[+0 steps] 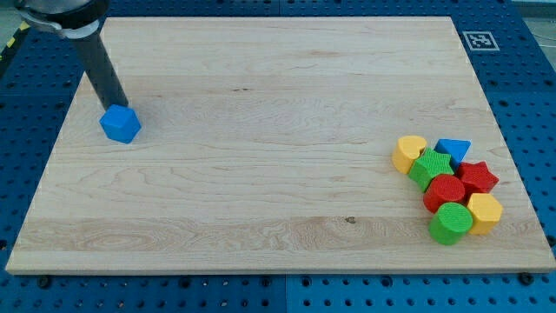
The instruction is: Move the blue cube towards the left of the board
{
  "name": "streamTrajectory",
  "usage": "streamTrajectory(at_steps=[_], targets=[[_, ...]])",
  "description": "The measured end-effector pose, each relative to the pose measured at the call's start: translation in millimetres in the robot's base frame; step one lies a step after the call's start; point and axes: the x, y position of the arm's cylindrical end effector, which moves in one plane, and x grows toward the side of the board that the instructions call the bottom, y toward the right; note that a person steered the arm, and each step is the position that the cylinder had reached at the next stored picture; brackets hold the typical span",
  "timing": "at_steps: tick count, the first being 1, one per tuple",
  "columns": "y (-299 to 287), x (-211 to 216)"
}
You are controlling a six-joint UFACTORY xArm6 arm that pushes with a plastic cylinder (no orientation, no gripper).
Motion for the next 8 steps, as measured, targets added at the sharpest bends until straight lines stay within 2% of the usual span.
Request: streamTrajectory(at_steps=[2, 4, 6, 8], targets=[[-3.7, -1.5], [34.5, 4.3], [32.4, 6.7], [4.2, 10.4]])
